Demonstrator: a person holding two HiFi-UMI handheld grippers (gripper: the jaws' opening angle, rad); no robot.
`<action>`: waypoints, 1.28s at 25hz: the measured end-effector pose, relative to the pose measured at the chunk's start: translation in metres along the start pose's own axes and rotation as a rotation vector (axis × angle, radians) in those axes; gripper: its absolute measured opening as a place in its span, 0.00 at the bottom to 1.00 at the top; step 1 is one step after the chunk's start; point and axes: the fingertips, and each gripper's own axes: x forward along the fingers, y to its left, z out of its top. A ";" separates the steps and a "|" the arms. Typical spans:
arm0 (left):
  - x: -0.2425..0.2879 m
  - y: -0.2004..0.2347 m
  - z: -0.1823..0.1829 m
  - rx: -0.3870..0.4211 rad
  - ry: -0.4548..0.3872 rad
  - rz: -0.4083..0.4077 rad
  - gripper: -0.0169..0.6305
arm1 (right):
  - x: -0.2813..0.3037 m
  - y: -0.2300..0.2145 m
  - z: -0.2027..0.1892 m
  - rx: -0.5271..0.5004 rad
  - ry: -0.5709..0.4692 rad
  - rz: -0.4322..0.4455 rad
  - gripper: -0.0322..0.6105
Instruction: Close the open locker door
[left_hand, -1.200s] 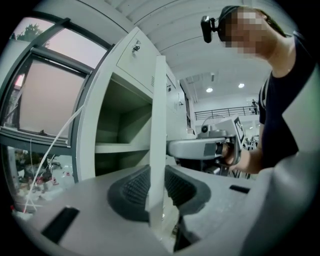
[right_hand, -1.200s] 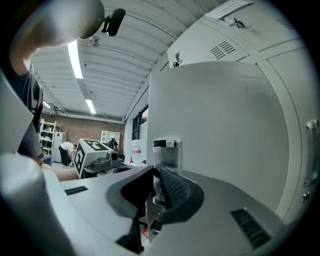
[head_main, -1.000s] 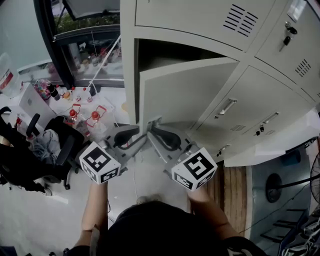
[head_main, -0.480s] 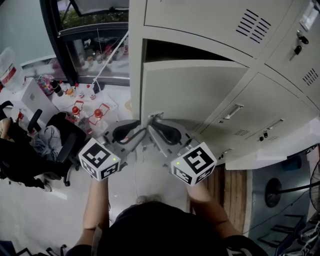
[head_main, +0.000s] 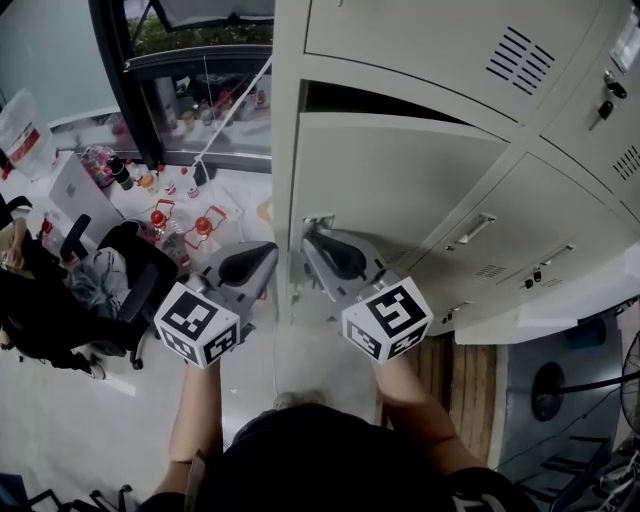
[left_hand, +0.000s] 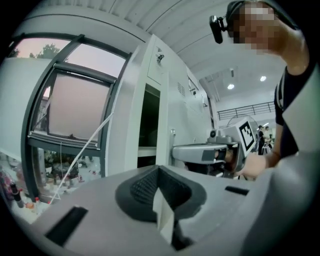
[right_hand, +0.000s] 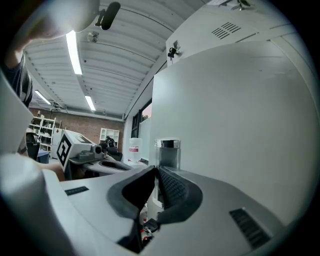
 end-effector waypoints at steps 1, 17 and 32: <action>0.000 0.000 -0.001 0.019 0.016 0.021 0.03 | 0.002 -0.001 0.000 -0.002 -0.001 -0.007 0.11; -0.015 -0.013 0.012 0.084 0.012 0.086 0.03 | 0.027 -0.024 0.000 -0.029 0.000 -0.090 0.11; -0.029 -0.010 0.007 0.059 0.020 0.109 0.03 | 0.041 -0.040 -0.001 -0.025 0.012 -0.165 0.10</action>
